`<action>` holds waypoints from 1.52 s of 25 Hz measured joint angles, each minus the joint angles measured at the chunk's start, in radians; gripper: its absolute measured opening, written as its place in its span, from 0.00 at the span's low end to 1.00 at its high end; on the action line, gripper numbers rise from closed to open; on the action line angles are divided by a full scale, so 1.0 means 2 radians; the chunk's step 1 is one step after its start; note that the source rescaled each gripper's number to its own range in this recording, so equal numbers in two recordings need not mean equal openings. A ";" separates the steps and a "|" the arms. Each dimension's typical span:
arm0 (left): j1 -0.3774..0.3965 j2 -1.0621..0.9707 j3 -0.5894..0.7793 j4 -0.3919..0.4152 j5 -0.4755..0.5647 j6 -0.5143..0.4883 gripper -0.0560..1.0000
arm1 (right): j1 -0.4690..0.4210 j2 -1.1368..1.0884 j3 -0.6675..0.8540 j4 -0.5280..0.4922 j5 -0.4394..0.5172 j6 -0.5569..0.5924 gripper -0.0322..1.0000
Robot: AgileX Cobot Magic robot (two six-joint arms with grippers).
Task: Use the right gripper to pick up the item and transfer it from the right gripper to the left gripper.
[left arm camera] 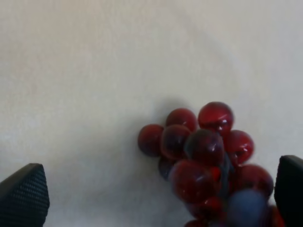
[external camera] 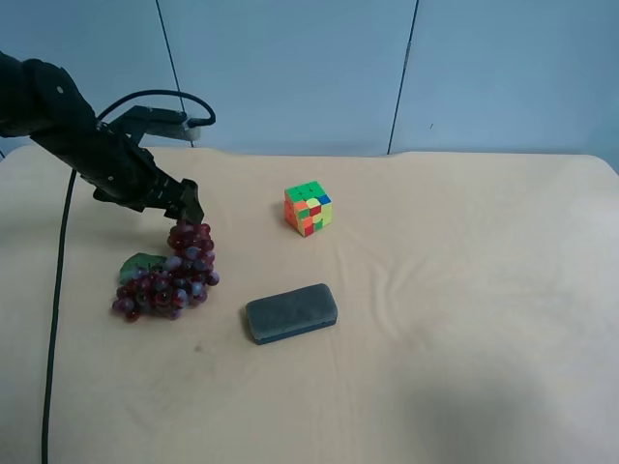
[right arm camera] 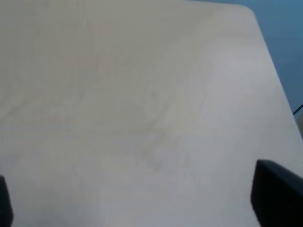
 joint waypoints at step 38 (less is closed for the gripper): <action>0.000 -0.523 0.165 0.179 0.365 -0.213 0.93 | 0.000 0.000 0.000 0.000 0.000 0.000 0.99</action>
